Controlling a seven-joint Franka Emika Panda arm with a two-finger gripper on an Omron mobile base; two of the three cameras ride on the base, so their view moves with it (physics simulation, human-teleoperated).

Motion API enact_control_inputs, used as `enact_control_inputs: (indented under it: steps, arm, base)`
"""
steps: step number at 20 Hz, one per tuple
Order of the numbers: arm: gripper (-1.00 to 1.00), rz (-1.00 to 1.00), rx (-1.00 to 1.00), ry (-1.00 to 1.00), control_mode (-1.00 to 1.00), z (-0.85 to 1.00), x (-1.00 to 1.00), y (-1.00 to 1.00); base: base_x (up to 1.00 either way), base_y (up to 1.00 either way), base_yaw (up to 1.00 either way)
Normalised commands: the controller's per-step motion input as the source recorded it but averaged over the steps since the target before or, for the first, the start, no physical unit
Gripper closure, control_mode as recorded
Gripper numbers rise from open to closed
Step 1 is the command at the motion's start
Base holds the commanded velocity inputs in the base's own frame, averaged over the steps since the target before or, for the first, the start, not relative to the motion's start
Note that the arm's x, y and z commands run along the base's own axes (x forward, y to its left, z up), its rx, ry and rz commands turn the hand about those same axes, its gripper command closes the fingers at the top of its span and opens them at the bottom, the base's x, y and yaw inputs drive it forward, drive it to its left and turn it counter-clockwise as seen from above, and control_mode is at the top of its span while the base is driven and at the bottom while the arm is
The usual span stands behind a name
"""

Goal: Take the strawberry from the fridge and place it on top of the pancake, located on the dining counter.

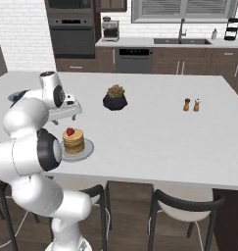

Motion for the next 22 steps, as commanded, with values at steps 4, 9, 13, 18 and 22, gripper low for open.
enact_control_inputs:
  steps: [4,9,13,18,22]
  arm:
    - [-1.00,0.00,0.00,-0.13,-1.00,0.53,-0.38,-0.02]
    - [-1.00,-0.03,0.00,-0.09,-1.00,0.42,-0.40,-0.18]
    - [-1.00,-0.06,0.00,-0.01,-1.00,0.33,-0.36,-0.34]
    - [-1.00,-0.05,0.00,-0.01,-1.00,0.18,-0.37,-0.32]
    - [-1.00,-0.05,0.00,-0.02,-1.00,0.01,-0.38,-0.28]
  base:
    - [0.00,0.00,0.00]
    - [0.00,0.00,0.00]
    - [0.00,0.00,0.00]
    - [0.00,0.00,0.00]
    - [0.00,0.00,0.00]
